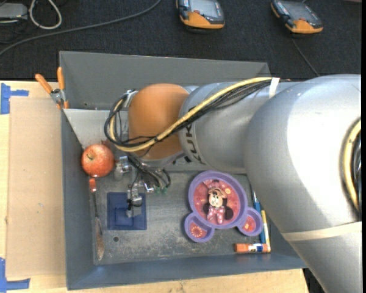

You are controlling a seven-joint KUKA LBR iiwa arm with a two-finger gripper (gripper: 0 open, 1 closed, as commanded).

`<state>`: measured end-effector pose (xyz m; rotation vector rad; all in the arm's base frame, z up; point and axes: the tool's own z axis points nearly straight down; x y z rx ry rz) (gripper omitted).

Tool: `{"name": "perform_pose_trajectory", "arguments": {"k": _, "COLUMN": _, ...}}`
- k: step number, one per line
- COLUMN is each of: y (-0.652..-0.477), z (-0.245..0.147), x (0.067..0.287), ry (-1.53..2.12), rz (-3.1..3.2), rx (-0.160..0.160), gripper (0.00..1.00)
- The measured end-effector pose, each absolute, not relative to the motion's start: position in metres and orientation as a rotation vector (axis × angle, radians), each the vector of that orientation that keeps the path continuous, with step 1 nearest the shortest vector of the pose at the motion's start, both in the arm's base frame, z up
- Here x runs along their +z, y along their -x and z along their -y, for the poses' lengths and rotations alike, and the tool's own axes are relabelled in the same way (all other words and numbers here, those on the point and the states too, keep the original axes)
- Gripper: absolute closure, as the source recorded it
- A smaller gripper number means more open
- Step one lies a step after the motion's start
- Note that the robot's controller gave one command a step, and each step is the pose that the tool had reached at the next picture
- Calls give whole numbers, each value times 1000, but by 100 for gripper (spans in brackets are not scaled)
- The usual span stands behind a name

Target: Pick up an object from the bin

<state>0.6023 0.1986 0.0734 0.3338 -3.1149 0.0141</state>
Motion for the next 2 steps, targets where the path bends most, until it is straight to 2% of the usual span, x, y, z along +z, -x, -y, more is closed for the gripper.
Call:
{"name": "perform_pose_trajectory", "arguments": {"k": 1, "y": -546, "z": -182, "x": 71, "ry": -361, "rz": 3116, "rx": -2, "gripper": 0}}
{"name": "perform_pose_trajectory", "arguments": {"k": 2, "y": -573, "z": -214, "x": 117, "ry": -282, "rz": 3135, "rx": 0, "gripper": 0}}
